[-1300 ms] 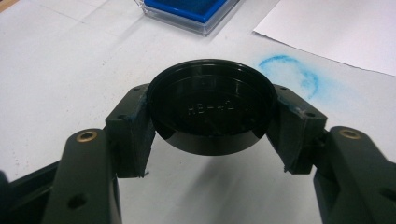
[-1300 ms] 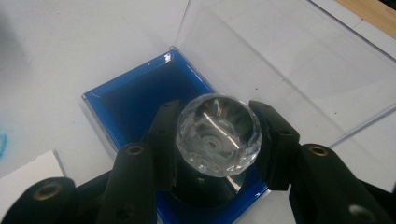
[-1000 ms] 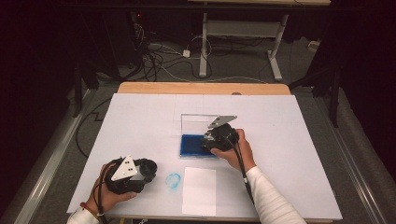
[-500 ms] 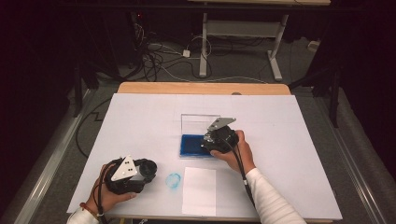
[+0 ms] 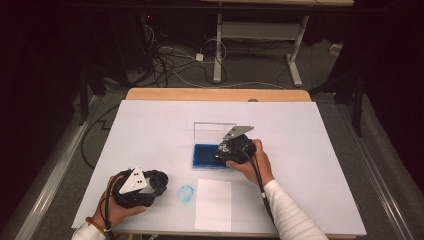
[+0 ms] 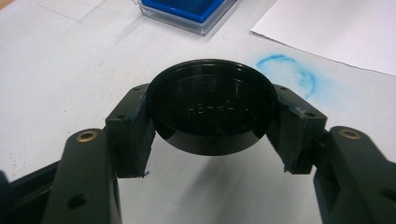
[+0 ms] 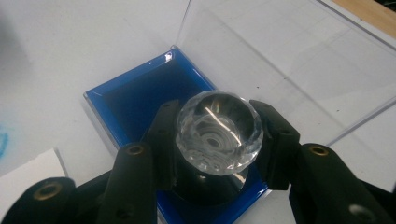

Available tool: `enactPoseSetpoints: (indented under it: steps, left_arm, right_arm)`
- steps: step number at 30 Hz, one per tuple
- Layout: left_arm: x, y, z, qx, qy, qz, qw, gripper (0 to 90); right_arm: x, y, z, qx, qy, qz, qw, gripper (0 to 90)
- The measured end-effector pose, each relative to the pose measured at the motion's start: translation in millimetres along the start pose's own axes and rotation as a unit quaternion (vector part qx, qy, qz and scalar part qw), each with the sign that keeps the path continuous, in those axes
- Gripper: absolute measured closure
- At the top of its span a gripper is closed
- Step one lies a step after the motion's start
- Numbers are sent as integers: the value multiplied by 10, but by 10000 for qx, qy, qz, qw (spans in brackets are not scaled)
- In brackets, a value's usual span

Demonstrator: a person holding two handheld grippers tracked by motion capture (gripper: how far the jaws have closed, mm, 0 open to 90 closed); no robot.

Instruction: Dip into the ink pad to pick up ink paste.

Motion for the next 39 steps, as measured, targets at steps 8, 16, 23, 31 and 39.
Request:
enactPoseSetpoints:
  steps: [8, 16, 23, 31, 39]
  left_arm:
    - [0, 0, 3, 2, 1, -13, 10000, 362]
    - [1, -1, -3, 6, 0, -5, 10000, 362]
    - [18, 0, 8, -29, -27, 22, 10000, 362]
    - [43, 15, 23, -41, -58, 64, 10000, 362]
    - [58, 16, 38, -68, -91, 76, 9999, 362]
  right_arm:
    - [40, -3, 1, 57, 93, 88, 9999, 569]
    - [39, -11, -6, 77, 111, 111, 9998, 569]
    - [48, -66, 63, 49, 98, 107, 9999, 569]
    - [38, -135, 412, -481, -42, 46, 9988, 569]
    - [65, -135, 654, -745, -113, 103, 9971, 569]
Point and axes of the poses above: each handheld gripper's, and its own axes: z roughly backward along the jaws, y roughly out of its underside, x roughly to its left, the point moved 3 cm from there along -z, roughly forward along the jaws, and after that the axes turned 5 degrees about -z, right-handed, at the moved point
